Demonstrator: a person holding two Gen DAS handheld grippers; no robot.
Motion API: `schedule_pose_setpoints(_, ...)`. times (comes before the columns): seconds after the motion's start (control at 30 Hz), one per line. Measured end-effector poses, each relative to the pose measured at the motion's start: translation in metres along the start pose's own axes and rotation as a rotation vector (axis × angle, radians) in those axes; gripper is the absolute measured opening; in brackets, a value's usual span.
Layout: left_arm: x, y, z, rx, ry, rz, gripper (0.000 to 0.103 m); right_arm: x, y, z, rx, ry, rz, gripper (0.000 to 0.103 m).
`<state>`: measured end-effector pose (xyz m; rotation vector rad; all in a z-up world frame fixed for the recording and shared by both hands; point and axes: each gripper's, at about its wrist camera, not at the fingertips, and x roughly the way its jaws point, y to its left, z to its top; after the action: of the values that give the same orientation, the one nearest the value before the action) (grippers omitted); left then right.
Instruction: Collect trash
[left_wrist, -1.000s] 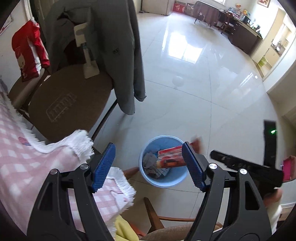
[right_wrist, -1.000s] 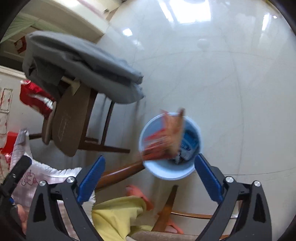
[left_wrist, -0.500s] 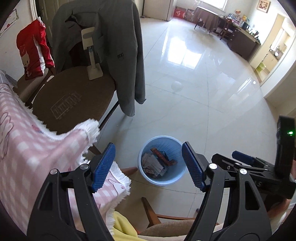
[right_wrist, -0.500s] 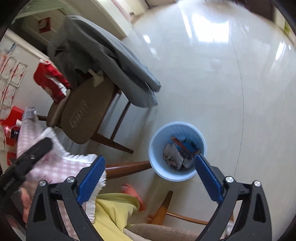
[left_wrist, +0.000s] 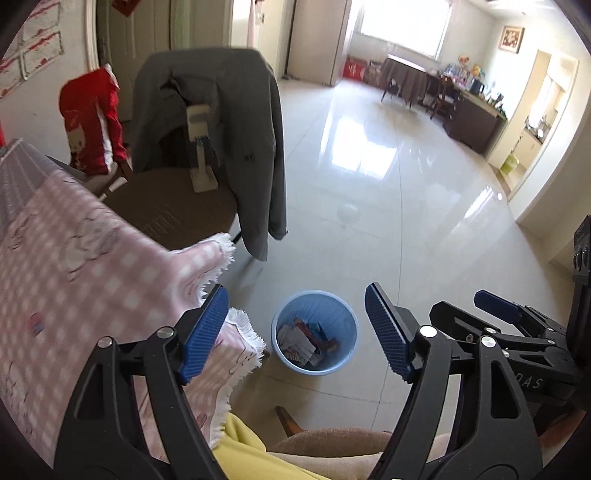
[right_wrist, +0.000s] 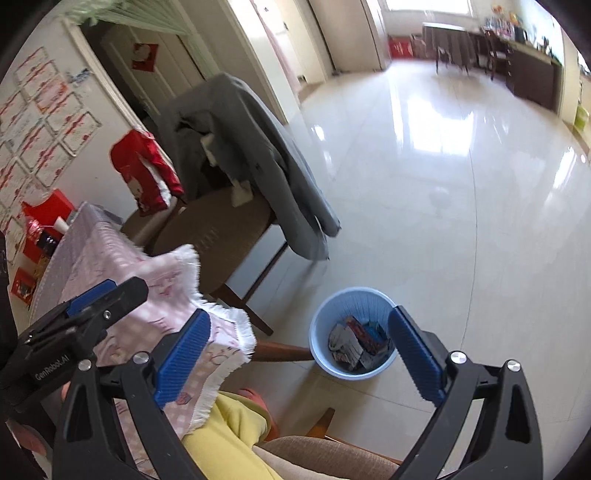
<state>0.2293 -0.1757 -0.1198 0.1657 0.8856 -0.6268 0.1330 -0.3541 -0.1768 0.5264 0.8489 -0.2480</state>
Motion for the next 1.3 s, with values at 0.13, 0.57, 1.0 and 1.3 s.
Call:
schedule_pose_setpoints(0.13,-0.034,0.006,-0.011,-0.017,-0.061,0.016,0.077,-0.03,0.019,-0.008,-0.035,-0.061,0.013,0.095)
schedule_pose_setpoints(0.57,-0.147,0.032,-0.051,-0.102,-0.264,0.117,0.077,-0.114,0.087,-0.035,-0.214,-0.228,0.132,0.096)
schedule_pose_setpoints(1.0,-0.242,0.043,-0.086,-0.145,-0.477,0.298,0.086,-0.155,0.141,-0.054,-0.36,-0.32,0.227,0.096)
schedule_pose_setpoints(1.3,-0.267,0.043,-0.097,-0.179,-0.541,0.37,0.089,-0.172,0.159,-0.056,-0.405,-0.347,0.279,0.096)
